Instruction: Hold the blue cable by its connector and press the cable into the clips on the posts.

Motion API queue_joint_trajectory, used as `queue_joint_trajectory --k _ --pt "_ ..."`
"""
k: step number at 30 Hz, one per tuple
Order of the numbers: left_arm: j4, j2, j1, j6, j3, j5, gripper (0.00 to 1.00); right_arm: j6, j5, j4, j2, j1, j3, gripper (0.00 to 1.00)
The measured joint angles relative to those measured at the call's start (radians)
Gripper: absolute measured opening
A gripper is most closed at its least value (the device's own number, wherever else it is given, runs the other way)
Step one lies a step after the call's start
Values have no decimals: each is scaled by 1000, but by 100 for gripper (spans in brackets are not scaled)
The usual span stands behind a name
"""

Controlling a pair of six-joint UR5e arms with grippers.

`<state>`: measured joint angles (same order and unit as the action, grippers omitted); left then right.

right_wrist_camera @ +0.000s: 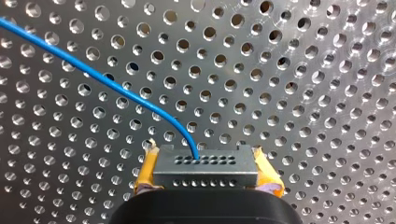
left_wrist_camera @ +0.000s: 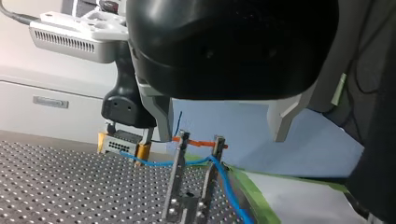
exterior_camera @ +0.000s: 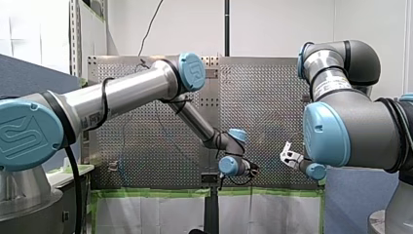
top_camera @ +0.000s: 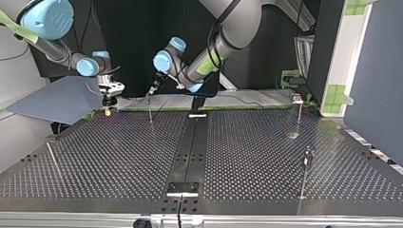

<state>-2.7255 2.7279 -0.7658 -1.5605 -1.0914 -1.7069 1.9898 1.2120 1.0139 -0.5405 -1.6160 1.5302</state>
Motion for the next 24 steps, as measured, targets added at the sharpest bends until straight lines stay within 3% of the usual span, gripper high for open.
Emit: queue_joint_trajectory --k 6,18,24 --pt "40 -49 -4 25 -52 -21 100 -1 0 -4 0 0 0 0" --pt "140 -149 -3 -5 -152 -101 100 0 1 -7 0 4 0 0" --pt "186 -198 4 -48 -202 -140 100 1 2 -9 0 4 0 0"
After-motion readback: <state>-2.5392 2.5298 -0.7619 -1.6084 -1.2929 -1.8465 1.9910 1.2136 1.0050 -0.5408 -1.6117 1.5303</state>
